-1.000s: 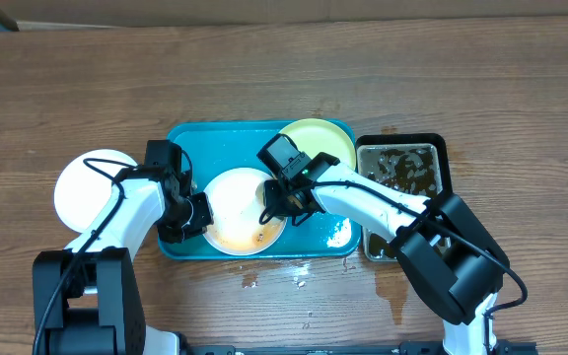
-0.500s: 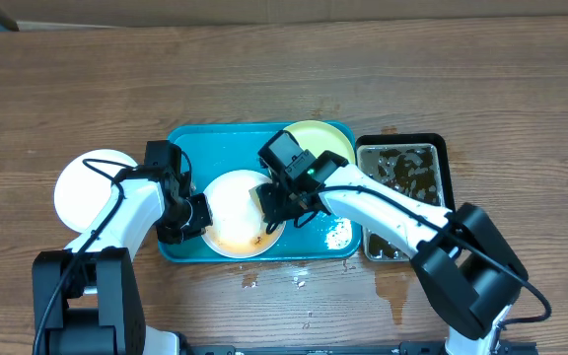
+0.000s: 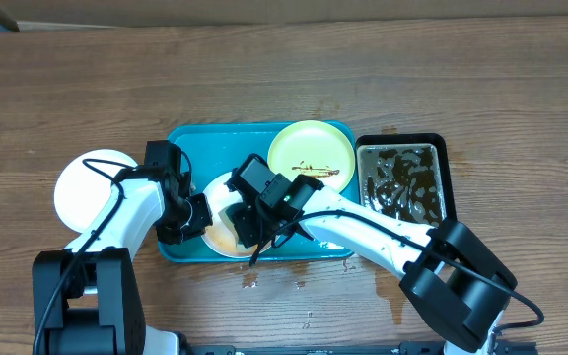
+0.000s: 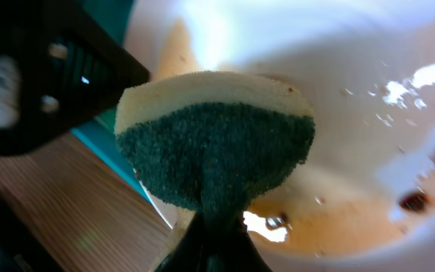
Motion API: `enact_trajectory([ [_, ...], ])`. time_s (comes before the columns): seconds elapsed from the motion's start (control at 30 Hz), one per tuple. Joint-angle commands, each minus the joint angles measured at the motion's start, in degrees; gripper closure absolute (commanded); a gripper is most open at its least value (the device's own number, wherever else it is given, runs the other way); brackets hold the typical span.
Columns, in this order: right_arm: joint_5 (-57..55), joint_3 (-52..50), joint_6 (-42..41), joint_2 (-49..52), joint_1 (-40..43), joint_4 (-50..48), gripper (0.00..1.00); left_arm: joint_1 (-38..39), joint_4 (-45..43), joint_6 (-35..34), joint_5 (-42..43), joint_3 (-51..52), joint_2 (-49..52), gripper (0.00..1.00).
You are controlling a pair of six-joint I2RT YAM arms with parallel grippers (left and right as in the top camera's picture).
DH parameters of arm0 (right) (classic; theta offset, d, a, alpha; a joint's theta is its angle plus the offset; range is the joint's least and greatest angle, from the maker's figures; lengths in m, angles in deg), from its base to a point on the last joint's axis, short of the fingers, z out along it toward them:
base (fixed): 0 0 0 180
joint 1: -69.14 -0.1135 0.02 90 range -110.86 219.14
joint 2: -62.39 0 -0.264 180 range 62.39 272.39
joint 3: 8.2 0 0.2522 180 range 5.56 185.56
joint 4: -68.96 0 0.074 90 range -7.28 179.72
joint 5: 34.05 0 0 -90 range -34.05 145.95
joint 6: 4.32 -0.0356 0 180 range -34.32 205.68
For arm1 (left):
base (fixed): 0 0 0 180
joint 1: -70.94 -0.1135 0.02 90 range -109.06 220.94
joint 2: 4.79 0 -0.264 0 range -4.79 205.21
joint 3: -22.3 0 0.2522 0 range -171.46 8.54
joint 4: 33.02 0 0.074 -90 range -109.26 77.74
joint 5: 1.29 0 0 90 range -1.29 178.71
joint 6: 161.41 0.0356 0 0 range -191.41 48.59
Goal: Clean dirty plates on tray and stack at the side
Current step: 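Scrub the second white plate with the sponge in the right gripper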
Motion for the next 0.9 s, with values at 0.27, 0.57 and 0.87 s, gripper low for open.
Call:
enact_trajectory([
  [0.27,-6.2,-0.7,0.0,7.5,0.2,2.0,0.96,0.2,0.8,0.9,-1.9,1.0,-0.2,0.96],
  [0.57,-30.4,-0.7,-1.9,8.4,1.8,6.5,0.96,0.2,0.9,0.9,-1.9,1.0,-0.2,0.96],
  [0.87,-35.8,-0.7,-1.2,8.4,3.1,0.3,0.96,0.2,0.9,0.9,-1.9,1.0,-0.2,0.96],
])
